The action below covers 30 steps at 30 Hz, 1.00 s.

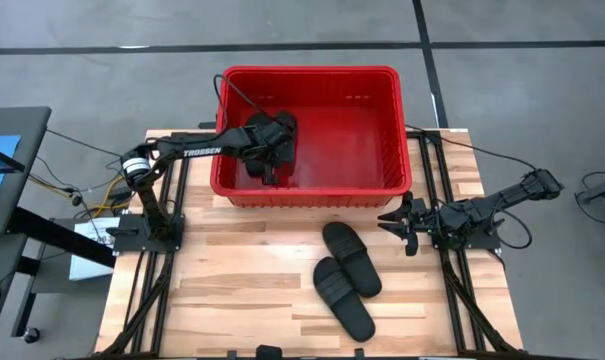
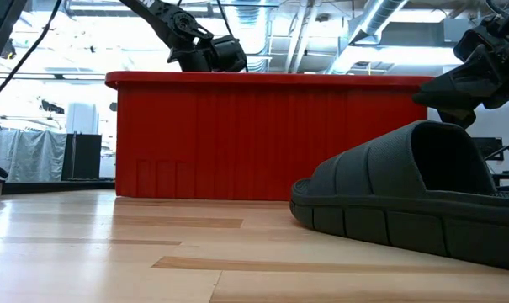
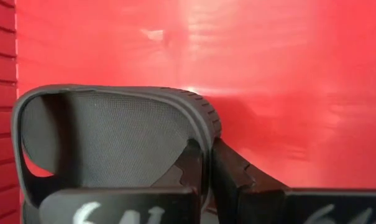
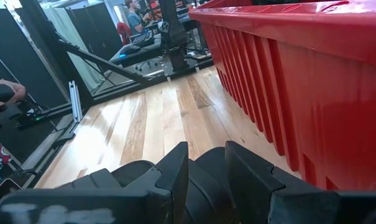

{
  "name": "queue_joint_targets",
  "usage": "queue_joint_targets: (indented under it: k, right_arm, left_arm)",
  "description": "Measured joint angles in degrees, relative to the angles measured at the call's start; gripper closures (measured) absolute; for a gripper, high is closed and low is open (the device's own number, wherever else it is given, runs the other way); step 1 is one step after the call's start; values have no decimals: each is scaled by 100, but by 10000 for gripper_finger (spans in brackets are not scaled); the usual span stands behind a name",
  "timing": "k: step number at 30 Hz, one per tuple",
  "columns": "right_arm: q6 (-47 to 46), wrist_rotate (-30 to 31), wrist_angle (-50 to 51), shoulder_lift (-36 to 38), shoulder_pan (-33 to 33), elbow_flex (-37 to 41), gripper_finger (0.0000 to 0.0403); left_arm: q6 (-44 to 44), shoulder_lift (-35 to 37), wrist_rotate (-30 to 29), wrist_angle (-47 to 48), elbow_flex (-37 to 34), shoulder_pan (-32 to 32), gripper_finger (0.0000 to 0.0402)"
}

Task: Pick and place slides into bin
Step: Put the black slide into the red organizer bin

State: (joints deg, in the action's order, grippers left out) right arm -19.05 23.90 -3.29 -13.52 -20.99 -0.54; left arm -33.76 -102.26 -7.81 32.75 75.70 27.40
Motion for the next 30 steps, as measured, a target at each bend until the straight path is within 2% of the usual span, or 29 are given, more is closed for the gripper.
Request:
queue_joint_targets:
  k: [8, 16, 25, 30]
  right_arm:
    - [-1, 0, 1, 0, 0, -1, 305]
    - [-2, -2, 0, -1, 0, -1, 305]
    - [0, -2, 0, -1, 0, 0, 305]
    - [0, 0, 2, -1, 0, 0, 305]
  left_arm:
    - [3, 0, -3, 28, 0, 4, 401]
    - [4, 0, -4, 33, 0, 4, 376]
    - [4, 0, 117, 111, -6, 7, 371]
    - [-8, 2, 133, -69, -315, 7, 371]
